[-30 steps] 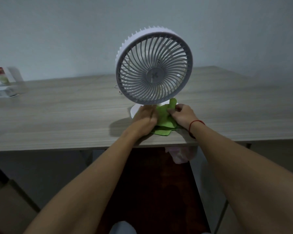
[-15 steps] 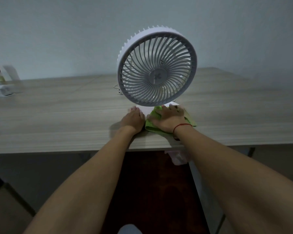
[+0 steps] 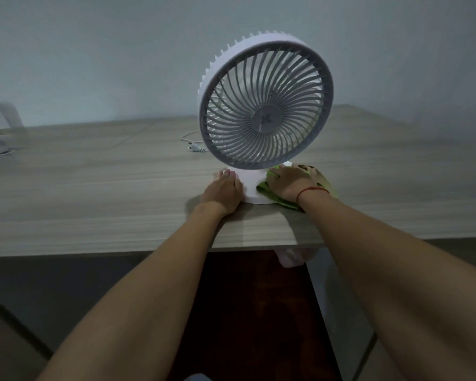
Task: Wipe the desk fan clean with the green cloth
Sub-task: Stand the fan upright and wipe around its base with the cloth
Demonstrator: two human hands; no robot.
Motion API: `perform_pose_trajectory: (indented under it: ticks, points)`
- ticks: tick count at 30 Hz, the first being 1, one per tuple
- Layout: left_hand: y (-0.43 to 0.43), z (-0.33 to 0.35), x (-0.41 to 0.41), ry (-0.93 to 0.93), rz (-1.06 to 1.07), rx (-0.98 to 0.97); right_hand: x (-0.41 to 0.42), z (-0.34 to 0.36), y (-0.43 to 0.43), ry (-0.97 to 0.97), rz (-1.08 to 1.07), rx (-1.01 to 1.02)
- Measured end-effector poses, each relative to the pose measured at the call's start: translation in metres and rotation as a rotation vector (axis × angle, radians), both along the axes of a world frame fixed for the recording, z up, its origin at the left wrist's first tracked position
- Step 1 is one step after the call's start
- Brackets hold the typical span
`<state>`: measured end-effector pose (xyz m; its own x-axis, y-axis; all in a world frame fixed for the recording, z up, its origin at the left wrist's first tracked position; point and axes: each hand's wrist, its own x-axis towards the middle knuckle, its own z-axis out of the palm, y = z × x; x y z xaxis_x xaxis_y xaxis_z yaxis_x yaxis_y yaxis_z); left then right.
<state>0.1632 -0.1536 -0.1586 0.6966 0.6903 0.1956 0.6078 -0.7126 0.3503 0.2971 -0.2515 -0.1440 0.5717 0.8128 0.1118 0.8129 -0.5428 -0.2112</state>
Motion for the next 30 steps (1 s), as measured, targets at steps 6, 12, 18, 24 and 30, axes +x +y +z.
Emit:
perform_pose_trajectory:
  ticks: [6,12,18,24,30]
  points:
    - [0.000,-0.001,0.000,-0.013,0.014,-0.004,-0.023,-0.014,-0.018,-0.124,0.149,0.179]
    - [0.001,-0.002,-0.002,-0.033,0.019,-0.028,-0.003,-0.013,-0.046,-0.020,0.224,0.227]
    - [0.003,-0.004,0.001,-0.031,0.023,-0.009,0.006,-0.010,-0.032,0.063,-0.033,0.146]
    - [0.000,-0.003,0.000,-0.066,0.071,-0.018,-0.037,-0.017,-0.028,0.043,0.194,0.218]
    - [-0.025,0.006,-0.016,-0.271,0.320,0.085,-0.044,-0.011,-0.066,0.218,0.166,0.584]
